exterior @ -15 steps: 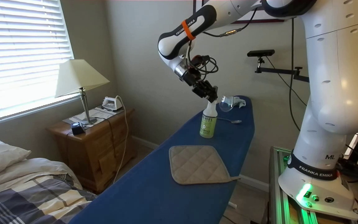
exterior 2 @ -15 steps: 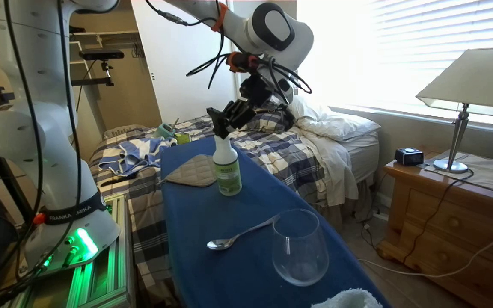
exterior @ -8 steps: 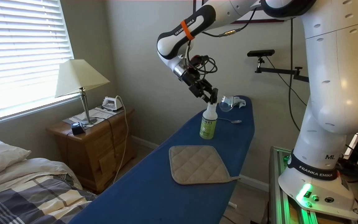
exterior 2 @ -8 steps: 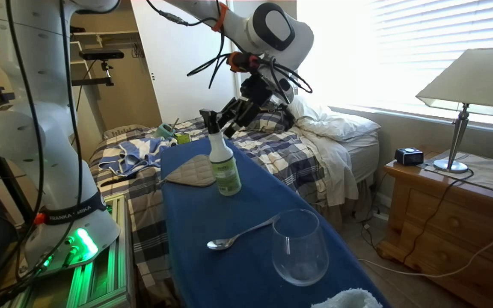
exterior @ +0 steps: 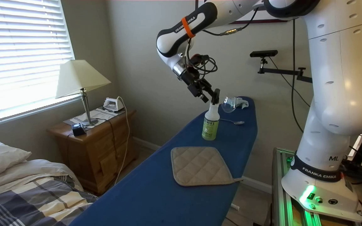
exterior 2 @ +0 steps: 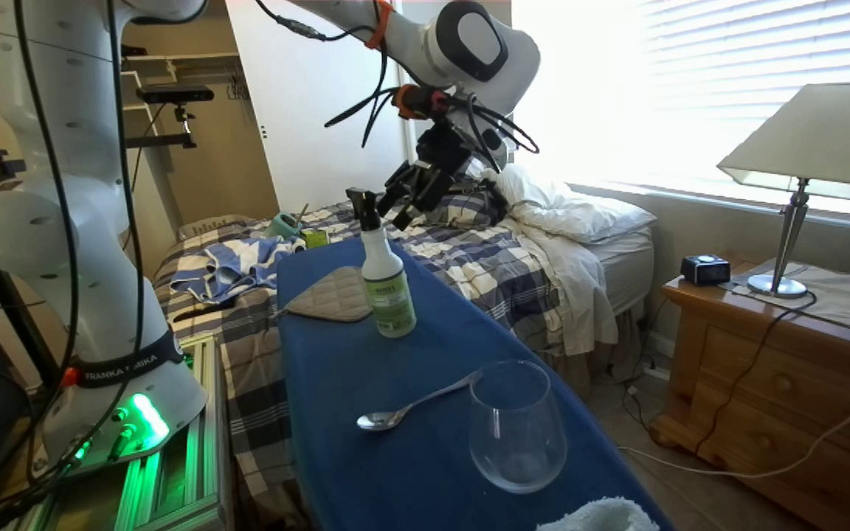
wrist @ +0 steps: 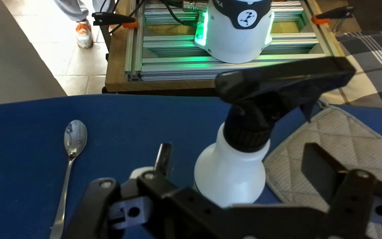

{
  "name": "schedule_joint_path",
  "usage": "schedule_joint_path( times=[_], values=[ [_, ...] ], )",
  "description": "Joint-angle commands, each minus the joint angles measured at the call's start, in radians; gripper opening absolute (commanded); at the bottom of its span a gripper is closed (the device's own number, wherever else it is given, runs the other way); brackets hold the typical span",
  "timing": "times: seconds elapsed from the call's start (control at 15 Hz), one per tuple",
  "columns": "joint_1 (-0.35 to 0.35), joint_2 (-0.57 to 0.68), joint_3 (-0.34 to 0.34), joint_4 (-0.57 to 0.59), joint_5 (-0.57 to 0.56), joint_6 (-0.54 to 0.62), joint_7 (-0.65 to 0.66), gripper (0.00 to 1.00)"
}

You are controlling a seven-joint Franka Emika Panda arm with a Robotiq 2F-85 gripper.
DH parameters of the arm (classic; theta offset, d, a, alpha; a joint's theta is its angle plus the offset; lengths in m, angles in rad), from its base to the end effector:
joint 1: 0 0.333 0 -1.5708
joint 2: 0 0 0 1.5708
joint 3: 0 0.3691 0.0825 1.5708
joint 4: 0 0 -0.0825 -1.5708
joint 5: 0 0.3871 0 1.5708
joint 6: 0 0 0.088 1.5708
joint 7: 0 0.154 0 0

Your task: Press the spray bottle on the table

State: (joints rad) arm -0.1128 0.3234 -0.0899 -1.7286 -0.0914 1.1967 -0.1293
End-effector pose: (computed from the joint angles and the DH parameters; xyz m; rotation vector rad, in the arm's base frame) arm 0.5056 -0.1163 0.3850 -2.8347 0.1084 1.3044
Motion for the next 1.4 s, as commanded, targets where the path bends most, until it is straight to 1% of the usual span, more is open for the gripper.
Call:
schedule_joint_path(
  times=[0.0, 0.2, 0.33, 0.67, 0.93, 1.07, 1.33],
  values=[
    [0.001, 0.000, 0.023, 0.048, 0.063, 0.009, -0.005, 1.00],
    [0.013, -0.009, 0.046, 0.085, 0.114, 0.052, -0.017, 1.00],
    [0.023, -0.018, 0.062, 0.112, 0.126, 0.070, -0.035, 1.00],
    [0.057, -0.087, 0.104, 0.166, 0.093, 0.085, -0.144, 1.00],
    [0.072, -0.197, 0.113, 0.155, 0.062, 0.111, -0.236, 1.00],
    [0.072, -0.255, 0.107, 0.140, 0.047, 0.143, -0.264, 1.00],
    [0.064, -0.368, 0.082, 0.092, 0.050, 0.238, -0.262, 1.00]
  ],
)
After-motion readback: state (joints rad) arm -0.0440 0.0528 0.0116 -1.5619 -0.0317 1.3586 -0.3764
